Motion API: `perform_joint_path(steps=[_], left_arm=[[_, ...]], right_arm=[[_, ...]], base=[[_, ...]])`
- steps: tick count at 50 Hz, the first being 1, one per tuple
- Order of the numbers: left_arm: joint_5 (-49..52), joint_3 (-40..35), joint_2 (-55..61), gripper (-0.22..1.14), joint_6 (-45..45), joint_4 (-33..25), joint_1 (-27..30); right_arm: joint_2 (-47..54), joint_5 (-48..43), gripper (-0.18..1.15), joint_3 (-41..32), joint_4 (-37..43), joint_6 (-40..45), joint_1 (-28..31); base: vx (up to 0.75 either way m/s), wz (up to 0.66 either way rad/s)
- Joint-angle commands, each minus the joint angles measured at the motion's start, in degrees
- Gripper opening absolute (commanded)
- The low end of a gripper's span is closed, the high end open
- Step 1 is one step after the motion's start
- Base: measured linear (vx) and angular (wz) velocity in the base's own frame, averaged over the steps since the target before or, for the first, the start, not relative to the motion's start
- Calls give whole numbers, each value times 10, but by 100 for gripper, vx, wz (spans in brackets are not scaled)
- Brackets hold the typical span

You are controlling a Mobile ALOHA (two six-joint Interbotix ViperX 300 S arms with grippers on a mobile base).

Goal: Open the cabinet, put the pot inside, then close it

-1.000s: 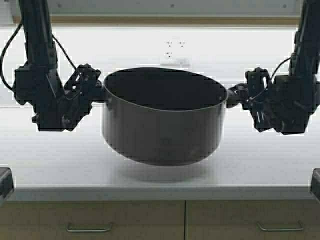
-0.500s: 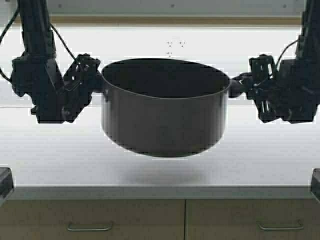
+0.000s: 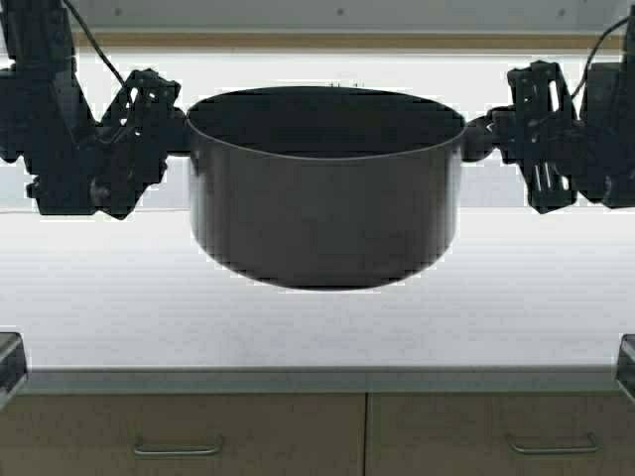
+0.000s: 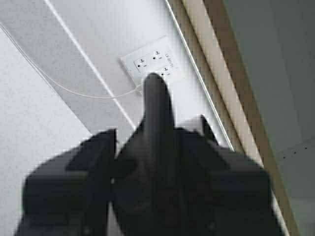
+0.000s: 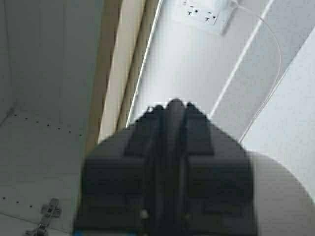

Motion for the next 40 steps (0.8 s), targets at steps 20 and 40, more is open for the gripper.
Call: perform_joint_path(steps=[20, 40], left_arm=[[115, 5, -146, 2, 83, 24, -101], [205, -26, -214, 2, 116, 54, -107]], right_arm=[[-139, -16, 7, 47, 4, 11, 83], [-258, 80, 7, 50, 4, 10, 86]], base=[[-4, 1], [-3, 1]])
